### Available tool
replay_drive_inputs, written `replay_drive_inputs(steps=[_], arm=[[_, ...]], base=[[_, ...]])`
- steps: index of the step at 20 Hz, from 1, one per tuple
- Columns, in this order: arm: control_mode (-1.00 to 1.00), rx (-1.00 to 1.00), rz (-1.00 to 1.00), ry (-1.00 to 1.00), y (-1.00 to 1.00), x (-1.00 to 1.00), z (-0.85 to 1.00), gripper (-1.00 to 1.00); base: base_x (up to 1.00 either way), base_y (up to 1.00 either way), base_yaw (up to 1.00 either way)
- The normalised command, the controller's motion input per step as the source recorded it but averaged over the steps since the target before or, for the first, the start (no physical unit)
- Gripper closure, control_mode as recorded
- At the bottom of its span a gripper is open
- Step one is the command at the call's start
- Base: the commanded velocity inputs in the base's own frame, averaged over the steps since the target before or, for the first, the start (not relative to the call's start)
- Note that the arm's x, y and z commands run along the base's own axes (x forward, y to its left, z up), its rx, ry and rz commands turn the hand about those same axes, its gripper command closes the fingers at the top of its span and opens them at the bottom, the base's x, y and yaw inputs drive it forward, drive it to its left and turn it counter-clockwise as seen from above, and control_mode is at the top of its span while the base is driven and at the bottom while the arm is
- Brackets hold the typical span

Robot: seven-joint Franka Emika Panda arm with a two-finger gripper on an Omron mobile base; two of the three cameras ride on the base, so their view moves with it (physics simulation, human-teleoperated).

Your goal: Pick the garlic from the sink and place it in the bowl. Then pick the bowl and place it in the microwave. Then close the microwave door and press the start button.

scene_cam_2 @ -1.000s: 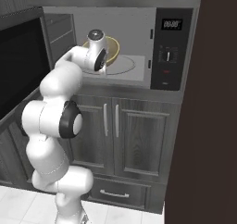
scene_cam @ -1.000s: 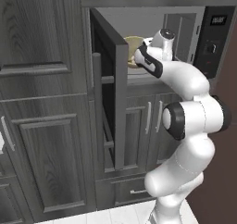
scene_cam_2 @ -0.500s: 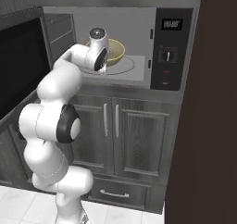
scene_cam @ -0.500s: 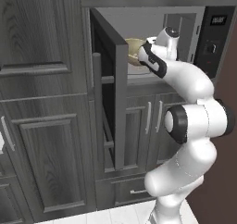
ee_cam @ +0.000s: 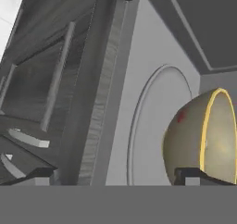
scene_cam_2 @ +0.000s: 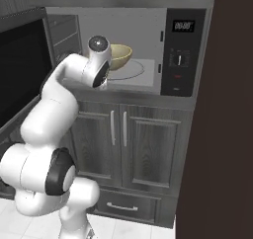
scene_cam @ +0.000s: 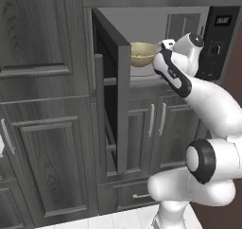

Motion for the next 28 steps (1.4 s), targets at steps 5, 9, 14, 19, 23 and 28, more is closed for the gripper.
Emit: replay_drive_inputs(steps=[5, 9, 14, 19, 23, 28], arm=[[-1.00, 0.07, 0.11, -0.10, 0.00, -1.00, 0.70, -1.00], [-1.00, 0.08, 0.14, -0.12, 0.00, -1.00, 0.74, -1.00], [-1.00, 0.09, 0.25, -0.02, 0.00, -1.00, 0.47, -1.00], [-1.00, 0.14, 0.31, -0.03, 0.07, -1.00, 0.11, -1.00], [-1.00, 0.03, 0.27, -0.09, 0.54, -1.00, 0.05, -1.00], [-1.00, 0.02, 0.22, -0.11, 0.54, -1.00, 0.12, -1.00]], base=[[0.00, 0.00, 0.00], [0.00, 0.00, 0.00], [0.00, 0.00, 0.00], [0.00, 0.00, 0.00], [0.00, 0.00, 0.00], [0.00, 0.00, 0.00]])
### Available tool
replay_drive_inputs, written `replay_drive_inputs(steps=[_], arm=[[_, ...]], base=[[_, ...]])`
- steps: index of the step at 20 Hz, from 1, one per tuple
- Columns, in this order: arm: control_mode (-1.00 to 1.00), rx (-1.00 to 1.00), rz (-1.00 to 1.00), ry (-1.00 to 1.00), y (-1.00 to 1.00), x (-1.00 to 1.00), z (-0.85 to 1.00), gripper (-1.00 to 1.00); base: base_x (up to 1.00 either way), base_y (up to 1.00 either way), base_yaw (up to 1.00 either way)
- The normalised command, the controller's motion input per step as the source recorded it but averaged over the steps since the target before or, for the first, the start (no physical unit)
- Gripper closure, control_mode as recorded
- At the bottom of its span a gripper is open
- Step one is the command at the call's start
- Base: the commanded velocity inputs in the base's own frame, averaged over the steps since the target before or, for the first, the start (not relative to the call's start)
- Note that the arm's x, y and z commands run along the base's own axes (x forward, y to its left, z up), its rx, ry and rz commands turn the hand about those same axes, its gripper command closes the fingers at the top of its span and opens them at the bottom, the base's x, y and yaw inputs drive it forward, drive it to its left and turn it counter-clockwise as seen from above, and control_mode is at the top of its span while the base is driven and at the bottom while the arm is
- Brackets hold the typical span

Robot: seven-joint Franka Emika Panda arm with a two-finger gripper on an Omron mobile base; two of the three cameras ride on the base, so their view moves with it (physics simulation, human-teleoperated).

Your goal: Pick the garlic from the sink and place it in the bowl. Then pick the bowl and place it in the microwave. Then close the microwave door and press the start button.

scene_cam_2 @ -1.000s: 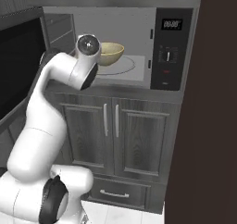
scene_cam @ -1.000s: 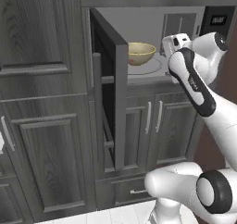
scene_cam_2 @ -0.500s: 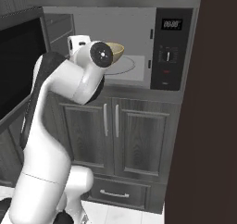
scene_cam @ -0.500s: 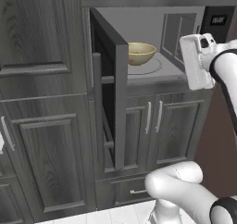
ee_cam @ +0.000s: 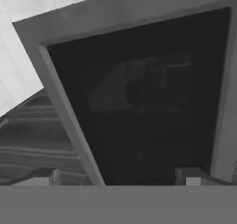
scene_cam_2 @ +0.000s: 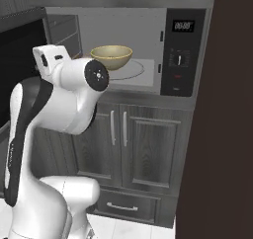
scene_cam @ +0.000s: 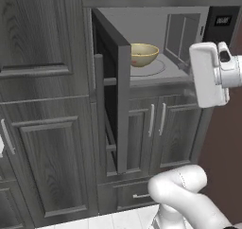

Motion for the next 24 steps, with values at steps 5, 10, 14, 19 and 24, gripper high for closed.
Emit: replay_drive_inputs(steps=[5, 10, 14, 19, 24], arm=[[-1.00, 0.11, 0.16, -0.09, 0.06, -1.00, 0.27, -1.00], [-1.00, 0.06, 0.13, -0.07, 0.15, -1.00, 0.17, -1.00], [-1.00, 0.01, 0.10, -0.09, 0.42, -1.00, 0.02, -1.00], [-1.00, 0.00, 0.09, -0.09, 0.58, -1.00, -0.01, -1.00], [-1.00, -0.01, 0.05, -0.04, 0.85, -0.89, -0.07, -1.00]], base=[[0.00, 0.00, 0.00], [0.00, 0.00, 0.00], [0.00, 0.00, 0.00], [0.00, 0.00, 0.00], [0.00, 0.00, 0.00]])
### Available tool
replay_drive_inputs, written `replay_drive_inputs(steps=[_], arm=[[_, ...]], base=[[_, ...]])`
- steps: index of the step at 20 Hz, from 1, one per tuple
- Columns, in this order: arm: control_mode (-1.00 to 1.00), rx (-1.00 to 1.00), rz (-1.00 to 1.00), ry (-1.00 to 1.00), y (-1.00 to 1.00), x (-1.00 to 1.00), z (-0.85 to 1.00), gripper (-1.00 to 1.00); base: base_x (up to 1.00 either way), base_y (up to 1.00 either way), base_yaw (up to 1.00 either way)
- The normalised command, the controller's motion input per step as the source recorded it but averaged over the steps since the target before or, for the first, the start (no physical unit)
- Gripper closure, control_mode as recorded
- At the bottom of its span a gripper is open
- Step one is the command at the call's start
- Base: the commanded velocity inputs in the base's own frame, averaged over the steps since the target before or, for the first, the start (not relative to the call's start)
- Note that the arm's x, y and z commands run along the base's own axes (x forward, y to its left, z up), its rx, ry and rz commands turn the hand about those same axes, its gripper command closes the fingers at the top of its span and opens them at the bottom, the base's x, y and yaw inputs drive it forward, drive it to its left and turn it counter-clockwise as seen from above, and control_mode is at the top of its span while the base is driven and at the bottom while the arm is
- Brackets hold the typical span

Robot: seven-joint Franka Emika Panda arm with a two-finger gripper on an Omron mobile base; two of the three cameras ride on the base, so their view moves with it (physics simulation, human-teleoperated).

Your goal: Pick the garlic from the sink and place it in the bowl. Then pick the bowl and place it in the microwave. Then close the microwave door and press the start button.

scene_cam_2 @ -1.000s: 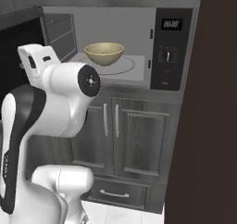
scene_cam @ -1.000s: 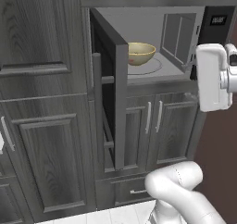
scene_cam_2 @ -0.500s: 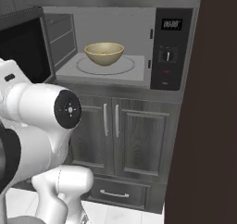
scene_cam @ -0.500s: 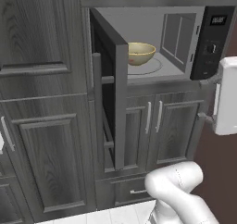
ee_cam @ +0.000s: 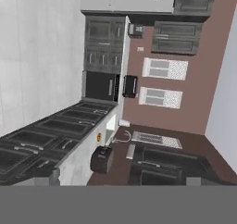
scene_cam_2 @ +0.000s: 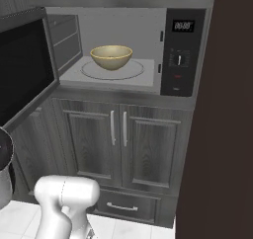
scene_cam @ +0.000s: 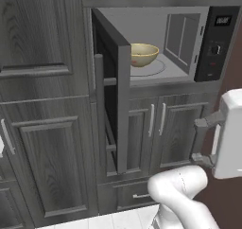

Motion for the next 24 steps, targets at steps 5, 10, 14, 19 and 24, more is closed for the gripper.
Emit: replay_drive_inputs(steps=[5, 10, 14, 19, 24], arm=[[-1.00, -0.02, -0.02, -0.04, 0.98, -0.32, -0.15, -1.00], [-1.00, -0.04, -0.20, 0.00, 1.00, 0.17, -0.29, -1.00], [-1.00, -0.03, -0.28, 0.04, 0.99, 0.55, -0.36, -1.00], [-1.00, -0.02, -0.34, 0.08, 0.87, 0.74, -0.37, -1.00], [-1.00, 0.00, -0.38, 0.10, 0.52, 0.96, -0.35, -1.00]], base=[[0.00, 0.00, 0.00], [0.00, 0.00, 0.00], [0.00, 0.00, 0.00], [0.00, 0.00, 0.00], [0.00, 0.00, 0.00]])
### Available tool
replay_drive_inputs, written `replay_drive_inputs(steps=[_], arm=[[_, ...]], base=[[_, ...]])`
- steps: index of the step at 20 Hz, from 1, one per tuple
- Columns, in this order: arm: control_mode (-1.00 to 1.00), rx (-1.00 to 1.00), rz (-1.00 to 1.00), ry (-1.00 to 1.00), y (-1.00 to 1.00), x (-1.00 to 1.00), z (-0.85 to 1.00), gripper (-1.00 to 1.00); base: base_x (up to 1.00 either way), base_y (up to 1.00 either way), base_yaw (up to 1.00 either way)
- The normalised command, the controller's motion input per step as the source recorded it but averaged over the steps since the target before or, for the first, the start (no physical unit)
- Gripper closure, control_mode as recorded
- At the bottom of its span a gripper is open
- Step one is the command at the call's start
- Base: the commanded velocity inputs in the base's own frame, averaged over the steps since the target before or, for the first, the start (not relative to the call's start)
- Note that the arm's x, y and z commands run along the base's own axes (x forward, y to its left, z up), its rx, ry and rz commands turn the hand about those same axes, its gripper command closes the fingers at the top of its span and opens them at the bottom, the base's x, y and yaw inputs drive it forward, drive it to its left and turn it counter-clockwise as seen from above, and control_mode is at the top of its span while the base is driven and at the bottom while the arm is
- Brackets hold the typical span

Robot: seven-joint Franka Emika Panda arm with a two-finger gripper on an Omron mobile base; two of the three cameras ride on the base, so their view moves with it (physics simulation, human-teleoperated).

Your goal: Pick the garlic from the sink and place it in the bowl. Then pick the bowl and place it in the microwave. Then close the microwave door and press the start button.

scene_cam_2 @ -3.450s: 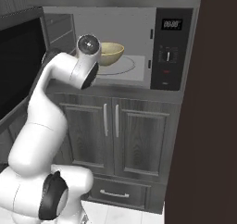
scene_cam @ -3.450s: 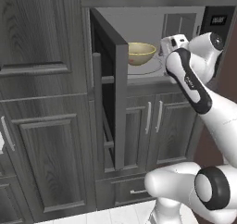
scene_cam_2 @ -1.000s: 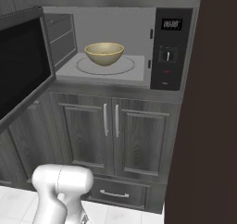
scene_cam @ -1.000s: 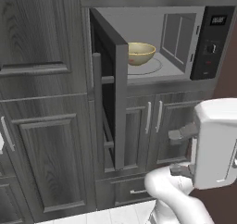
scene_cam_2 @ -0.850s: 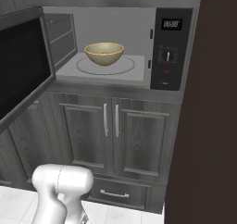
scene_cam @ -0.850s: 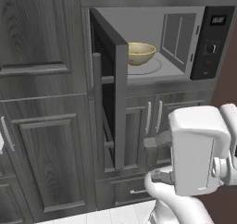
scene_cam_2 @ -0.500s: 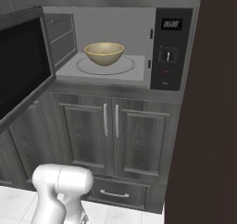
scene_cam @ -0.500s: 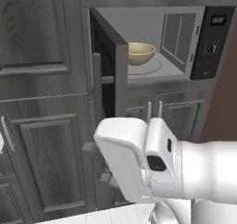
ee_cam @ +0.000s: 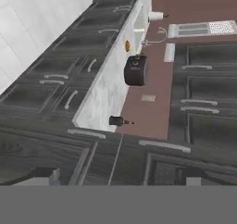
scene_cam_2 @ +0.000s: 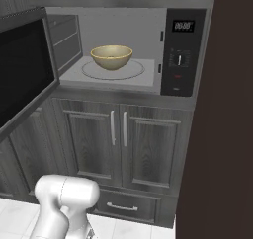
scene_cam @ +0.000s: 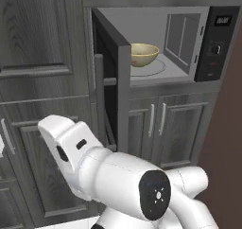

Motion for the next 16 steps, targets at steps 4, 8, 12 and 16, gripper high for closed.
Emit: replay_drive_inputs(steps=[4, 8, 12, 16], arm=[[-1.00, 0.00, -0.37, 0.05, -0.01, 0.90, -0.24, -1.00], [-1.00, 0.00, -0.33, 0.03, 0.00, 0.82, -0.23, -1.00], [-1.00, -0.03, -0.26, 0.01, 0.42, 0.75, -0.26, -1.00], [-1.00, 0.00, -0.25, 0.00, -0.03, 0.29, -0.01, -1.00]], base=[[0.00, 0.00, 0.00], [0.00, 0.00, 0.00], [0.00, 0.00, 0.00], [0.00, 0.00, 0.00]])
